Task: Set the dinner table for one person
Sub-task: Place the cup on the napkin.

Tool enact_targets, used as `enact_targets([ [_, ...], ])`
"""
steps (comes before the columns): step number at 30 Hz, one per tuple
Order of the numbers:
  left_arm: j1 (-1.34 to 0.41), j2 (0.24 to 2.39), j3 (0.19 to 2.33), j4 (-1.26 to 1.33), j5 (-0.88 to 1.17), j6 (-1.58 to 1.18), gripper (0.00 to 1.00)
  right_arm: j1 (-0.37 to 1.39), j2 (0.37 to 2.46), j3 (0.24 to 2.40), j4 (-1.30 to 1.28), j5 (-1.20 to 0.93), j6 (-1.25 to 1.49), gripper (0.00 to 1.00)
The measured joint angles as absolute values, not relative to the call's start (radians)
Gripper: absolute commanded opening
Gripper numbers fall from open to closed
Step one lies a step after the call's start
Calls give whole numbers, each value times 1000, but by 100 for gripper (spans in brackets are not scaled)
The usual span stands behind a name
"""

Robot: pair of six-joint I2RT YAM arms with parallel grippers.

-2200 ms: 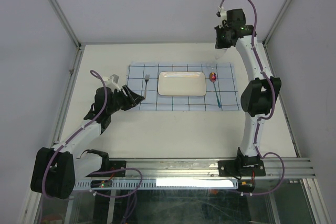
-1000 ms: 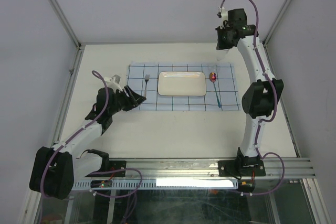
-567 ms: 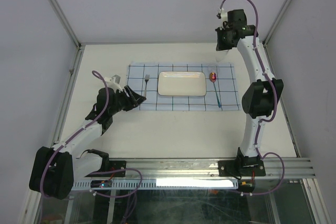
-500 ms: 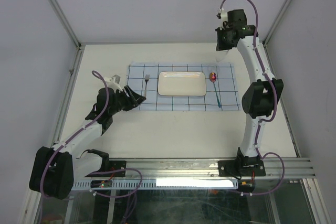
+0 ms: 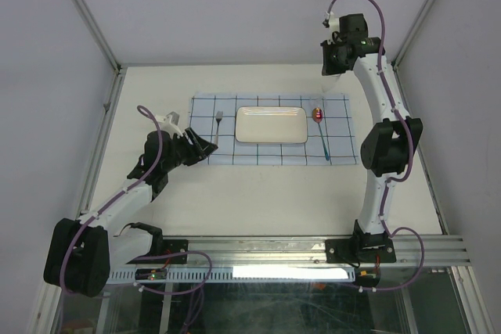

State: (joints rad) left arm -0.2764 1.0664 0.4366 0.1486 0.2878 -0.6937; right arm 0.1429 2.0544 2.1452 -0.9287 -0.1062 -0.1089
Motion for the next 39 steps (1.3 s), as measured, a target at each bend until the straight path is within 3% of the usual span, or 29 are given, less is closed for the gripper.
enact_targets([
  [6,-276,1077,437,148,287,-693,51,143,2055,2145,-922,-106,-111,12],
  [14,-279,1095,437,149,284,-693,51,143,2057,2149,-913,-112,-112,27],
  [39,-289,1120,439,149,262,-693,51,149,2065,2151,-775,-111,-112,39],
])
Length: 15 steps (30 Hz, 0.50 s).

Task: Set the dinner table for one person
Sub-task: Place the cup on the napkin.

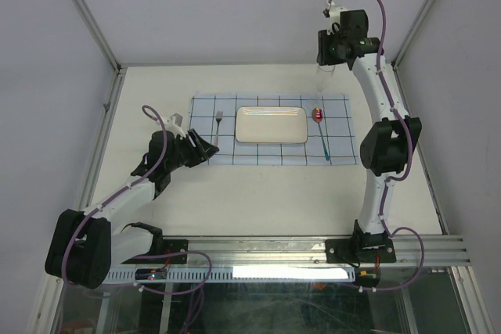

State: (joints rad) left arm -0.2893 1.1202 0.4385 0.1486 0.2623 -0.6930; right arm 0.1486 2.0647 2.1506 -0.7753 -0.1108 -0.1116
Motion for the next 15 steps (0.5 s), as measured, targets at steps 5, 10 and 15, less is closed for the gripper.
enact_targets([
  [5,-289,1126,442,149,261,-693,51,157,2062,2150,-698,-107,-114,40],
  [10,-289,1132,450,149,260,-693,51,169,2044,2151,-630,-88,-127,40],
  [15,-295,1132,452,149,254,-693,51,174,1995,2150,-567,-79,-138,41],
])
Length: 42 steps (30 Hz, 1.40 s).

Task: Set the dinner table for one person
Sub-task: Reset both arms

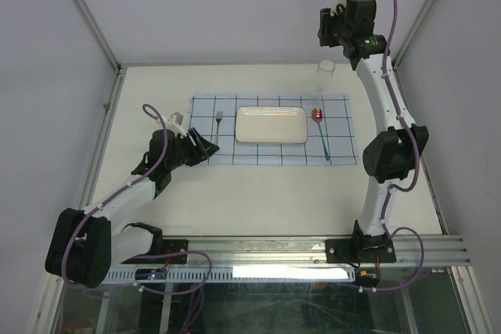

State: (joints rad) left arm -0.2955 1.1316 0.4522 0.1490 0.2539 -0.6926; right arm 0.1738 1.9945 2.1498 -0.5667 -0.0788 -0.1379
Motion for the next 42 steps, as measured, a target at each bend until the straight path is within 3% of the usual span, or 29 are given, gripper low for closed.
enact_targets([
  [6,-302,1132,462,142,241,-688,52,176,1905,2148,-483,-39,-142,44],
  [12,-302,1132,519,133,212,-642,56,177,1744,2038,-395,88,-187,65],
  [20,-302,1132,625,55,161,-531,79,164,1522,1814,-344,265,-227,83],
  [22,-302,1130,652,34,139,-502,84,153,1494,1786,-343,288,-226,98],
  [29,-302,1091,677,-1,44,-426,99,112,1414,1656,-373,330,-176,99],
  [42,-302,1030,661,9,-81,-319,99,108,1293,1251,-401,286,-41,99],
])
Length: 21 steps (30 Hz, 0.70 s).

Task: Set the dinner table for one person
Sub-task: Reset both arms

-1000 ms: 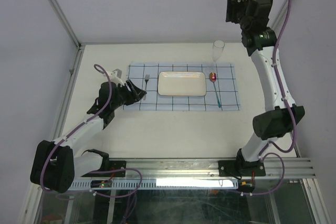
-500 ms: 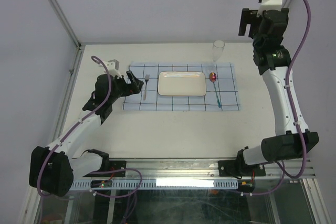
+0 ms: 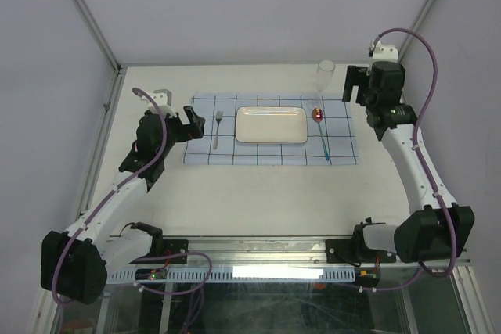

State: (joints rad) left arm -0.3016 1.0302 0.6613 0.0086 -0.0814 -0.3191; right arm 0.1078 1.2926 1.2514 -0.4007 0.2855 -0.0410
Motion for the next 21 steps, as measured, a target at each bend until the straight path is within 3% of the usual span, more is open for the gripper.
enact_targets([
  [9,-302,954,577,103,-157,-206,99,108,1235,1105,-361,247,11,99],
  [21,-302,1032,550,113,-287,-165,99,106,1234,928,-288,212,80,99],
])
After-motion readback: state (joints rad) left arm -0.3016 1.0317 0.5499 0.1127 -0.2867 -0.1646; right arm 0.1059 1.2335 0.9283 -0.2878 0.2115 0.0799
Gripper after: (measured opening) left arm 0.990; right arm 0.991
